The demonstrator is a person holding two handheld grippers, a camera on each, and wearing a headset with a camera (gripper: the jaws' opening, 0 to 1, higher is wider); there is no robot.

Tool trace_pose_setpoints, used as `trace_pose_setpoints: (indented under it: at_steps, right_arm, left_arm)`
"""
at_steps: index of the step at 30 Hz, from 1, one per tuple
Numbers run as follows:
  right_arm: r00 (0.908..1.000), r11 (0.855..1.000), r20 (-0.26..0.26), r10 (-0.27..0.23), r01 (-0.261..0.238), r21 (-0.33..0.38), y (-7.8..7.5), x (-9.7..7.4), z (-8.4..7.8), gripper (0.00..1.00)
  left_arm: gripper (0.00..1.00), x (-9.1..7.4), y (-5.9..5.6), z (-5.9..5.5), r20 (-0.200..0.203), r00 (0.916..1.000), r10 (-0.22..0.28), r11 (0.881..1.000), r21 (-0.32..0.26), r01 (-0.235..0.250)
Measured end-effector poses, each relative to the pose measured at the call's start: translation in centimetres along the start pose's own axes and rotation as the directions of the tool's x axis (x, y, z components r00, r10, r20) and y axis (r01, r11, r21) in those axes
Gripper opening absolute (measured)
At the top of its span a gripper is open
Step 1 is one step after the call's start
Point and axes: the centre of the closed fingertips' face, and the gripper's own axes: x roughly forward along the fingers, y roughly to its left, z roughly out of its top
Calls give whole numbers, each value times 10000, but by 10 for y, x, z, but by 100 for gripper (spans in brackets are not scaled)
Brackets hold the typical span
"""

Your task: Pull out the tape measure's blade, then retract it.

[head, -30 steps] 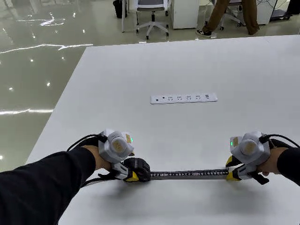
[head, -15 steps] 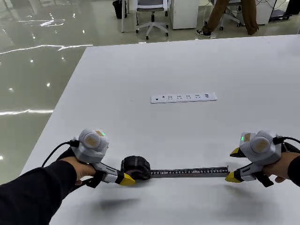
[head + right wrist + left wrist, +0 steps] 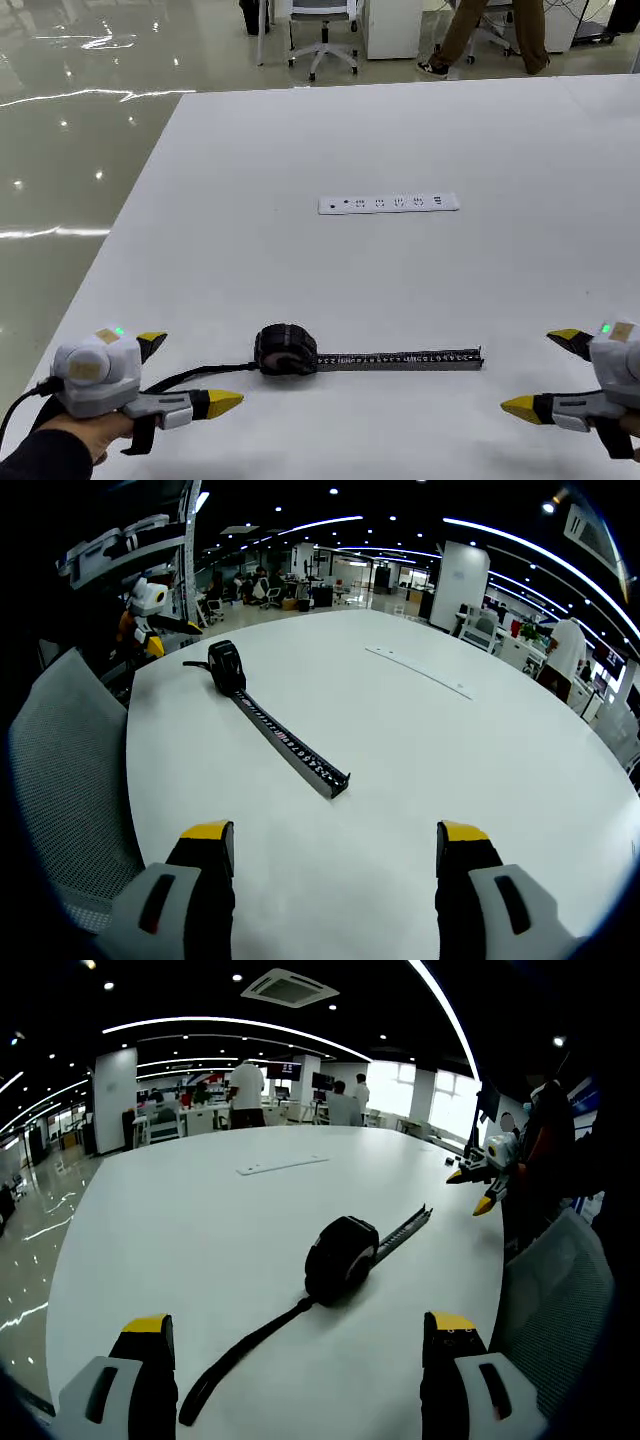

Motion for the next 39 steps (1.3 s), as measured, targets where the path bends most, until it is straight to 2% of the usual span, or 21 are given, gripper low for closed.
trace_pose_setpoints:
  at_steps: [3, 6, 12, 14, 17, 21, 29, 34, 36, 39]
  right_arm:
    - [9997, 9997, 143, -194, 192, 126, 6, -14, -7, 82]
    - [9991, 9985, 258, -344, 332, 446, 10, -27, -13, 87]
    - [9964, 9958, 602, -590, 546, 731, 13, -49, -16, 100]
    - [9964, 9959, 611, -587, 542, 730, 14, -53, -18, 100]
    - [9955, 9943, 645, -692, 636, 853, 11, -61, -21, 100]
    - [9953, 9935, 599, -762, 708, 887, 10, -67, -28, 100]
    - [9946, 9939, 574, -863, 820, 739, 9, -79, -34, 100]
    - [9938, 9938, 615, -924, 882, 684, 5, -84, -31, 100]
    - [9942, 9940, 663, -847, 797, 748, 5, -85, -29, 100]
    - [9948, 9947, 689, -756, 705, 746, 5, -85, -29, 100]
  left_arm:
    - [100, -17, -1, -4, 254, 9993, 282, 9992, -307, -275]
    - [100, -28, 1, -5, 413, 9976, 558, 9980, -310, -546]
    - [100, -35, -5, 7, 501, 9969, 605, 9982, -21, -604]
    - [100, -37, -4, 8, 419, 9957, 821, 9962, 251, -832]
    - [100, -39, -12, 7, 440, 9970, 629, 9980, 70, -633]
    - [100, -42, -17, -1, 285, 9981, 541, 9985, 5, -542]
    - [100, -52, -12, -3, 362, 9968, 712, 9975, -58, -710]
    - [100, -60, -8, 0, 539, 9943, 925, 9956, -210, -915]
    - [100, -62, -7, -2, 503, 9934, 1032, 9946, -192, -1023]
    - [96, -65, -9, -5, 397, 9946, 954, 9950, -349, -940]
